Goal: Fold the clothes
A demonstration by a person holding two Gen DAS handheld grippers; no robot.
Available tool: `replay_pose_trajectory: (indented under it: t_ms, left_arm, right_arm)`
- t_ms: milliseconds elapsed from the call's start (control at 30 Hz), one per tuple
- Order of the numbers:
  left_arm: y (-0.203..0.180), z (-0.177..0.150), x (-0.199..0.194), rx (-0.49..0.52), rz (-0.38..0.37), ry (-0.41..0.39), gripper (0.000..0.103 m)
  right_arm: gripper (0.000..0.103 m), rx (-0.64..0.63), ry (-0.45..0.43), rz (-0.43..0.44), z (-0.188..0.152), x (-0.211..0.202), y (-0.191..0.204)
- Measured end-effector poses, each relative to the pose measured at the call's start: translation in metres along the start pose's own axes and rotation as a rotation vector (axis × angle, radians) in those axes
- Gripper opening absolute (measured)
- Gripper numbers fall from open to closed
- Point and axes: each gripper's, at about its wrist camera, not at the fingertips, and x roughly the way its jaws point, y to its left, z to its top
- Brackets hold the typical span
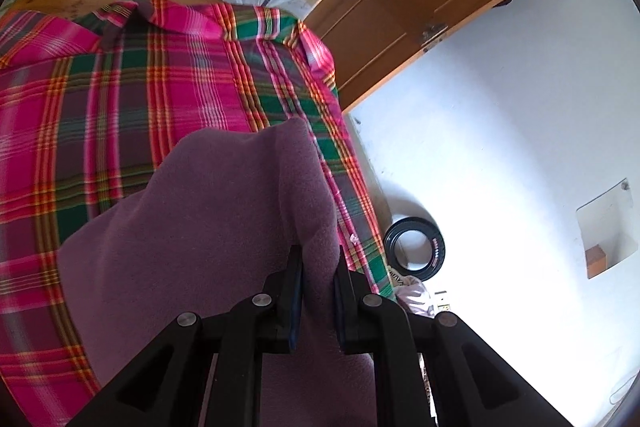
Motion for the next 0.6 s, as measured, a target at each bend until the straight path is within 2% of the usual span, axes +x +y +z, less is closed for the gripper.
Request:
replay_pose_trajectory:
  t_ms: [367, 500, 600]
  left_arm:
    - [0.002, 0.003, 0.057, -0.022, 0.028, 0.095, 0.013]
    - [0.002, 0.002, 0.071, -0.007, 0.06, 0.111, 0.013]
    - [0.004, 0.002, 0.076, -0.005, 0.055, 0.117, 0.016]
  right_arm:
    - [0.01, 0.051, 0.078, -0.091, -0.016, 0.014, -0.038]
    - [0.011, 0.085, 0.101, -0.097, -0.023, 0.019, -0.051]
    - [0.011, 0.12, 0.115, -0.101, -0.026, 0.022, -0.06]
